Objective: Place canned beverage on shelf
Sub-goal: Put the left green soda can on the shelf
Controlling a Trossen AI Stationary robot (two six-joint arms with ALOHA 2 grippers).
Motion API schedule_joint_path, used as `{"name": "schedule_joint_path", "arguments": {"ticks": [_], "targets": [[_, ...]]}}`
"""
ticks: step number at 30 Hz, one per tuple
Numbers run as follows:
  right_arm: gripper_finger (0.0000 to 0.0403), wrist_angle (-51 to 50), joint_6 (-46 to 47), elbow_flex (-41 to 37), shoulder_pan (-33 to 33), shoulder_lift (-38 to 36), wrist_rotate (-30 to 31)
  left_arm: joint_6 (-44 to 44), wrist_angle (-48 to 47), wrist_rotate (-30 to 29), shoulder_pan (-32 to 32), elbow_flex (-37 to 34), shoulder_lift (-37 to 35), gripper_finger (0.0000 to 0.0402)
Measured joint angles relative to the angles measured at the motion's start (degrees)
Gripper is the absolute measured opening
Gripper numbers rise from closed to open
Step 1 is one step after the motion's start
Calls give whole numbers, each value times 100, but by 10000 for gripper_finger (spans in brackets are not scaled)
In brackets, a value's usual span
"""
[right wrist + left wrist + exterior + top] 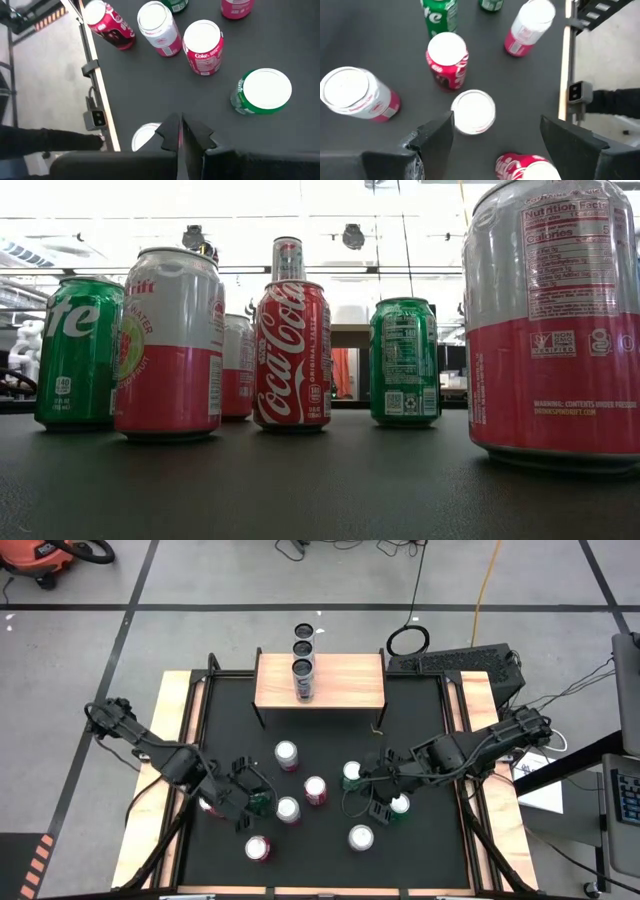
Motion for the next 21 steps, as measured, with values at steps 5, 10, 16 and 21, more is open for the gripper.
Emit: {"name": "schedule_joint_path", "arguments": {"ticks": [5,10,16,21], "targets": [[0,160,43,0,0,0,2,-85,-18,-384,-344,0,120,297],[15,162,24,0,-17,0,2,-316,-50,-589,-461,0,302,297],[70,158,8,0,-133,0,138,-538,4,-632,-457,0,585,297],[126,155,10,0,-131,0,187,-509,226,-600,-457,0,765,297]]}}
